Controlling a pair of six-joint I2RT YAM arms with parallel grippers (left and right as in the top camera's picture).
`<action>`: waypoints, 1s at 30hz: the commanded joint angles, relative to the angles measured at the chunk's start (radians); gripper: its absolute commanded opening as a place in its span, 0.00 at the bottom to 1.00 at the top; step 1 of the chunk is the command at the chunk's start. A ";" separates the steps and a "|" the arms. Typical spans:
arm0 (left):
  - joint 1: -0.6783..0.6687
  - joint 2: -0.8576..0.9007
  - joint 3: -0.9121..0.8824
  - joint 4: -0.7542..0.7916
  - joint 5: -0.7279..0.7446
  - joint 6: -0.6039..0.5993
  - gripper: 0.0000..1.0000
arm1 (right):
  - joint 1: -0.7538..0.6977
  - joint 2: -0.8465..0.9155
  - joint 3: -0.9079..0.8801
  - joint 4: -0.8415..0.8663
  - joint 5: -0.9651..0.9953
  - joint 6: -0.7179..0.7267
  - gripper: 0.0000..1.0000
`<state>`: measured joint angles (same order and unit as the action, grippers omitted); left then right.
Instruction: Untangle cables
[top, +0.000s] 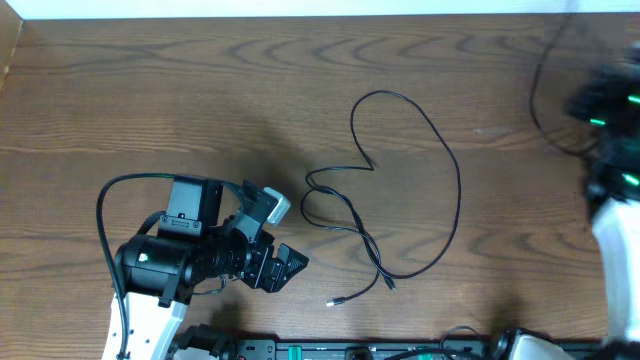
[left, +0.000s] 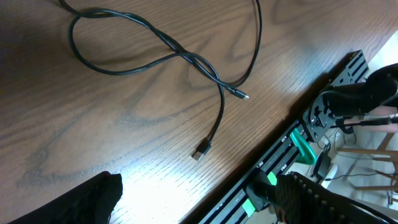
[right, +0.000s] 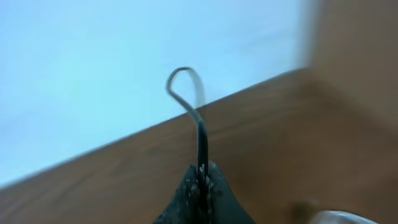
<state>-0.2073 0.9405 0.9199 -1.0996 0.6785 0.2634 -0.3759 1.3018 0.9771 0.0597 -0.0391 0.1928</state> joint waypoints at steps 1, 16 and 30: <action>0.003 0.000 0.000 -0.004 0.010 0.009 0.85 | -0.145 -0.044 0.005 -0.040 0.115 -0.014 0.01; 0.003 0.000 0.000 -0.018 0.010 0.010 0.85 | -0.330 0.123 0.004 -0.143 -0.048 0.162 0.47; 0.003 0.000 0.000 -0.011 0.010 0.010 0.85 | -0.300 0.126 0.004 -0.098 -0.306 0.161 0.99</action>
<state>-0.2073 0.9405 0.9199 -1.1141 0.6785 0.2634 -0.6998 1.4281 0.9768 -0.0536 -0.1883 0.3489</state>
